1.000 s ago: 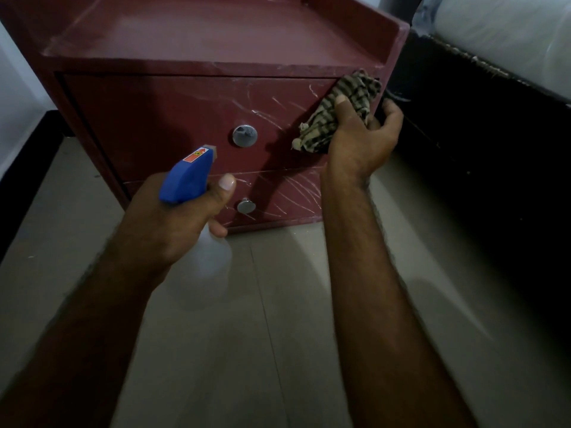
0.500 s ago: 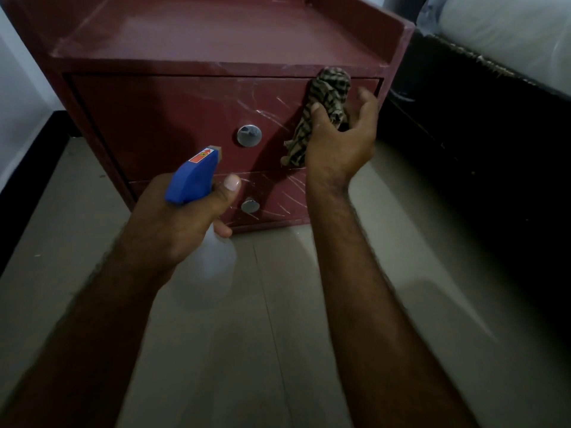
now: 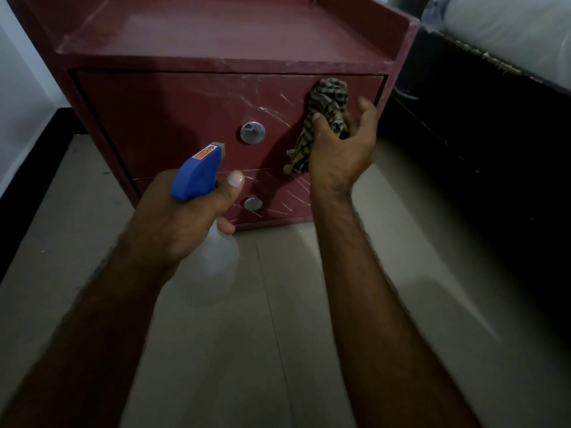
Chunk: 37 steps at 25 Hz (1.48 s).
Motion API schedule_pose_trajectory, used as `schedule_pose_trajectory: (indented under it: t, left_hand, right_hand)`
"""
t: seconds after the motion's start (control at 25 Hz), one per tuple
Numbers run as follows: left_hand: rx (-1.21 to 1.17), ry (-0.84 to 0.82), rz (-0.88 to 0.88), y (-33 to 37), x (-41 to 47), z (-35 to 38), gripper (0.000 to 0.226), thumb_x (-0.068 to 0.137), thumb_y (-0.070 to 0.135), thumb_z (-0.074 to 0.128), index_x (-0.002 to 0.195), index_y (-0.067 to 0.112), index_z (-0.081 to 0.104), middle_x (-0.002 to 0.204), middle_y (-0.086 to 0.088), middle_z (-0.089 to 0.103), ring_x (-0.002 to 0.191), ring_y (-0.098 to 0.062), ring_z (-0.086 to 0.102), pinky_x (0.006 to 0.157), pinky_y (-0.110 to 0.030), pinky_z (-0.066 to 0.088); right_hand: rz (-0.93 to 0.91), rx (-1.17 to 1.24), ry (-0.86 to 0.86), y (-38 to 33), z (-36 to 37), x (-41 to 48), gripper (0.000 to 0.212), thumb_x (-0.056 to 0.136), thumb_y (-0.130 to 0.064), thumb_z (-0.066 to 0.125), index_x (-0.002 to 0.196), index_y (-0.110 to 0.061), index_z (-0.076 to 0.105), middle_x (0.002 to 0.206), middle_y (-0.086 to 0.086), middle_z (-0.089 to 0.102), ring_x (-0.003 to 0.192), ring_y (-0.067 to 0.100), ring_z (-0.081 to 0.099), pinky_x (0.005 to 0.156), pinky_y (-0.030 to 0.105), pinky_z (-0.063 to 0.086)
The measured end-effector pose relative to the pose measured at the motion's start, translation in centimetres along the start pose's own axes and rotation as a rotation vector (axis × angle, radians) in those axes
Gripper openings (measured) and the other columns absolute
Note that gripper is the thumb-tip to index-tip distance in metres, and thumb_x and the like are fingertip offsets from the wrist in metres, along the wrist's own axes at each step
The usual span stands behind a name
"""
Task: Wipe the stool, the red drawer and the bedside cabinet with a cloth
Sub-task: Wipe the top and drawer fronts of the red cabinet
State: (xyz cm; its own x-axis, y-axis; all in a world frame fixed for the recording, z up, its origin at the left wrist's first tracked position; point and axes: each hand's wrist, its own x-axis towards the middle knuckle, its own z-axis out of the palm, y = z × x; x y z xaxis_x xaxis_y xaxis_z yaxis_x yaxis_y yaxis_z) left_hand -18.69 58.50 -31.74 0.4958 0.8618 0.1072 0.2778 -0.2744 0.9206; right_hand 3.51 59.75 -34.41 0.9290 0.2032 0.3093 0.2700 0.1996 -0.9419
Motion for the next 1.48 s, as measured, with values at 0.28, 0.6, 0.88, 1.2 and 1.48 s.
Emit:
schedule_pose_trajectory:
  t: [0.28, 0.6, 0.88, 1.2, 1.48]
  left_hand:
    - [0.013, 0.01, -0.011, 0.1, 0.0, -0.3, 0.021, 0.082, 0.062, 0.057, 0.082, 0.043, 0.048, 0.082, -0.012, 0.072, 0.068, -0.017, 0.073, 0.076, -0.031, 0.051]
    - [-0.023, 0.032, -0.038, -0.3, 0.0, -0.3, 0.017, 0.08, 0.064, 0.061, 0.078, 0.049, 0.053, 0.078, -0.01, 0.071, 0.069, -0.024, 0.074, 0.09, -0.056, 0.056]
    - [-0.022, 0.034, -0.03, -0.3, 0.0, -0.3, 0.018, 0.086, 0.056, 0.062, 0.083, 0.04, 0.056, 0.082, -0.015, 0.07, 0.067, -0.025, 0.074, 0.087, -0.056, 0.058]
    - [-0.05, 0.013, -0.032, -0.5, 0.4, 0.2, 0.014, 0.086, 0.056, 0.064, 0.087, 0.045, 0.055, 0.084, -0.012, 0.071, 0.07, -0.029, 0.074, 0.087, -0.056, 0.058]
    - [-0.051, -0.002, 0.012, 0.3, 1.0, 0.4, 0.017, 0.087, 0.055, 0.063, 0.087, 0.04, 0.057, 0.081, -0.013, 0.071, 0.07, -0.027, 0.074, 0.089, -0.054, 0.058]
  right_hand:
    - [0.083, -0.079, 0.099, 2.1, -2.5, 1.1, 0.062, 0.08, -0.014, 0.085, 0.137, -0.018, 0.059, 0.111, -0.008, 0.074, 0.094, -0.003, 0.071, 0.087, 0.03, 0.063]
    - [0.092, -0.054, 0.033, 2.4, -1.2, -0.6, 0.065, 0.081, -0.015, 0.088, 0.139, -0.015, 0.058, 0.122, -0.003, 0.072, 0.105, 0.001, 0.07, 0.093, 0.03, 0.061]
    - [0.129, -0.02, 0.028, 3.0, -1.8, -0.2, 0.065, 0.08, -0.015, 0.087, 0.138, -0.015, 0.059, 0.116, -0.006, 0.073, 0.101, 0.003, 0.072, 0.089, 0.034, 0.063]
    - [0.184, -0.018, 0.081, 3.6, -2.4, 0.0, 0.063, 0.08, -0.016, 0.087, 0.136, -0.019, 0.059, 0.113, -0.006, 0.072, 0.098, 0.006, 0.073, 0.084, 0.035, 0.065]
    - [0.194, -0.01, 0.079, 3.8, -2.4, 0.0, 0.055, 0.081, -0.015, 0.086, 0.129, -0.022, 0.06, 0.109, -0.008, 0.071, 0.096, 0.006, 0.073, 0.082, 0.034, 0.065]
